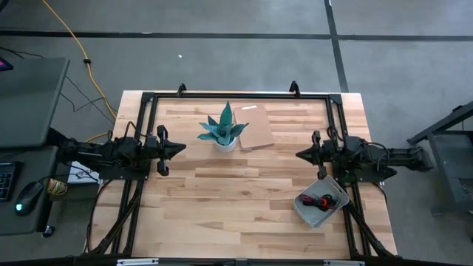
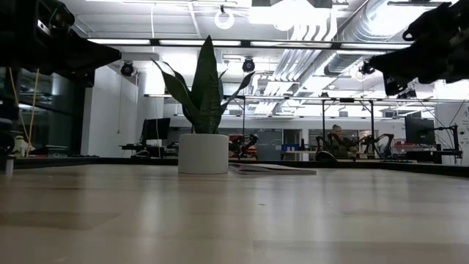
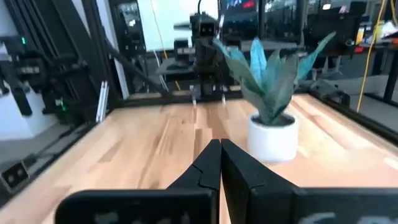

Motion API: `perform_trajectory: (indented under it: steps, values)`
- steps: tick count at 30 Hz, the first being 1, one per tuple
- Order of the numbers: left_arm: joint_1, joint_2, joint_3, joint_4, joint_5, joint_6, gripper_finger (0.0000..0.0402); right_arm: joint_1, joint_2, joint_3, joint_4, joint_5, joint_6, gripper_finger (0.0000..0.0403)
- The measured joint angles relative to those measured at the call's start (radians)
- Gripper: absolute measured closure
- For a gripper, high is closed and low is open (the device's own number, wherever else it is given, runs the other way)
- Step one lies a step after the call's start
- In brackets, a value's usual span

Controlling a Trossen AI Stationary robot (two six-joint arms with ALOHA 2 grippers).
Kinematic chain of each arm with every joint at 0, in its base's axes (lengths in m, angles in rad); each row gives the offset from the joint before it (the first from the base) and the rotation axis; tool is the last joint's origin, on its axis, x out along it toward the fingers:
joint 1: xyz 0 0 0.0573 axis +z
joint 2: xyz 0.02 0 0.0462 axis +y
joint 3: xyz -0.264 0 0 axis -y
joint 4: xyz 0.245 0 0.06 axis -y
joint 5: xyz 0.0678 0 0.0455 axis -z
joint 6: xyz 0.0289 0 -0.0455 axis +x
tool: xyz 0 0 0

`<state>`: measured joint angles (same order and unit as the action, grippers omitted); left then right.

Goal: Pick and place USB-C Cables
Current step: Return to Home Position

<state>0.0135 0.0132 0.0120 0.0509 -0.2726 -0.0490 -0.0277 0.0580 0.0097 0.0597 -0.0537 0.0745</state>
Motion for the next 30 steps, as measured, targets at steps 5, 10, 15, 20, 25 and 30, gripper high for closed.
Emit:
perform_trajectory:
  steps: [5, 10, 15, 20, 25, 30]
  values:
    - [0.0, 0.0, 0.0, 0.0, 0.0, 0.0, 0.0401, 0.008, -0.019, 0.0, -0.039, -0.002, -0.054, 0.0403]
    - [0.0, 0.0, 0.0, 0.0, 0.0, 0.0, 0.0401, 0.008, -0.005, 0.0, -0.044, 0.063, -0.053, 0.0403]
    - [0.0, 0.0, 0.0, 0.0, 0.0, 0.0, 0.0401, 0.008, -0.006, 0.0, -0.045, 0.061, -0.048, 0.0403]
    - [0.0, 0.0, 0.0, 0.0, 0.0, 0.0, 0.0401, 0.008, -0.006, 0.0, -0.045, 0.061, -0.048, 0.0403]
    - [0.0, 0.0, 0.0, 0.0, 0.0, 0.0, 0.0401, 0.008, -0.006, 0.0, -0.046, 0.061, -0.048, 0.0403]
    - [0.0, 0.0, 0.0, 0.0, 0.0, 0.0, 0.0401, 0.008, -0.006, 0.0, -0.046, 0.061, -0.048, 0.0403]
